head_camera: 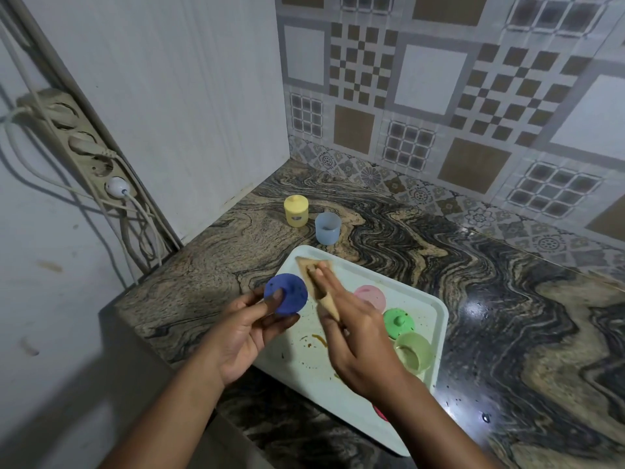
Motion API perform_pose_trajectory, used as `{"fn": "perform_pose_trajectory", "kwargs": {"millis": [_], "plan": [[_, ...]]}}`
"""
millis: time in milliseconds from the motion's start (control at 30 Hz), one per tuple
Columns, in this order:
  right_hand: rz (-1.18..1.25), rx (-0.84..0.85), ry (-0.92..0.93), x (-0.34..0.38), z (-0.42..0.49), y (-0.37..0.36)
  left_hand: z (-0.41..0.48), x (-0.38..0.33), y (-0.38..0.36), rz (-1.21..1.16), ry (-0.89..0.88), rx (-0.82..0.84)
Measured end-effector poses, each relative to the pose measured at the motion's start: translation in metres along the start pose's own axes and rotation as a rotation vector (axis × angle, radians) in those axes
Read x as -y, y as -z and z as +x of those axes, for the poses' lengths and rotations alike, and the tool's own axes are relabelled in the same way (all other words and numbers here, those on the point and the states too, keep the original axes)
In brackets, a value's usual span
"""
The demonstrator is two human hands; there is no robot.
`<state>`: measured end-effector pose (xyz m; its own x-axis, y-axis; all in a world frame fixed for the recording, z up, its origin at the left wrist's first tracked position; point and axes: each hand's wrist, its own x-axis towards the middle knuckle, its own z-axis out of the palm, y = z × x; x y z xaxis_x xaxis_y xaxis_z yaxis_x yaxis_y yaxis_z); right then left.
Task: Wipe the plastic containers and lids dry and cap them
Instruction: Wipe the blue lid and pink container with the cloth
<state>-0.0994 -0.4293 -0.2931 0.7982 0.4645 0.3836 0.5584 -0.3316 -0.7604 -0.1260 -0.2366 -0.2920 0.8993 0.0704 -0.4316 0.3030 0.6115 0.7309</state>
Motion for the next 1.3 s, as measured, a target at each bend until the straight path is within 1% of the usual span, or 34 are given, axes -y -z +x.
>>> {"fn": "perform_pose_trajectory", "kwargs": {"millis": [67,167,300,367,467,533,600,667,733,833,933,1000,1067,1133,1200,1300], "plan": [[-0.023,0.081,0.053,0.002,-0.001,-0.007,-0.001,0.000,-0.001,-0.037,0.016,0.039],[0.023,0.141,0.032,-0.002,-0.002,-0.015,-0.005,-0.003,-0.006,-0.026,0.055,0.053],[0.024,0.118,0.064,-0.004,-0.001,-0.019,-0.004,-0.003,-0.004,-0.041,0.024,0.041],[-0.024,0.080,0.069,-0.006,0.001,-0.017,-0.006,-0.005,-0.002,-0.076,0.007,0.047],[-0.084,0.049,0.024,-0.012,0.006,-0.011,-0.007,-0.007,0.004,-0.121,-0.036,0.052],[-0.002,0.034,-0.107,-0.011,0.008,-0.007,-0.006,-0.006,0.010,-0.135,-0.062,0.054],[0.134,0.012,-0.203,-0.004,0.010,-0.005,-0.006,-0.004,0.012,-0.114,-0.070,0.062],[0.250,0.012,-0.242,0.005,0.012,-0.007,-0.009,-0.001,0.008,-0.124,-0.066,0.028],[0.302,0.035,-0.225,0.012,0.012,-0.008,-0.012,0.001,0.006,-0.096,-0.057,0.024],[0.184,0.035,-0.157,0.016,0.014,-0.006,-0.016,-0.005,0.007,0.031,-0.034,0.102],[0.058,0.116,-0.078,0.003,0.012,-0.010,-0.018,-0.012,0.007,0.017,0.039,0.144],[0.008,0.154,-0.059,-0.004,0.011,-0.012,-0.018,-0.015,0.005,-0.018,0.088,0.123],[-0.012,0.172,-0.025,-0.005,0.012,-0.012,-0.018,-0.016,0.001,0.011,0.113,0.079],[-0.016,0.182,0.022,-0.005,0.013,-0.013,-0.018,-0.016,-0.002,0.039,0.105,0.048],[-0.031,0.173,0.047,-0.003,0.012,-0.011,-0.018,-0.016,-0.004,0.005,0.083,0.018],[-0.060,0.158,0.013,-0.004,0.013,-0.007,-0.018,-0.015,-0.003,-0.083,0.059,0.029]]}}
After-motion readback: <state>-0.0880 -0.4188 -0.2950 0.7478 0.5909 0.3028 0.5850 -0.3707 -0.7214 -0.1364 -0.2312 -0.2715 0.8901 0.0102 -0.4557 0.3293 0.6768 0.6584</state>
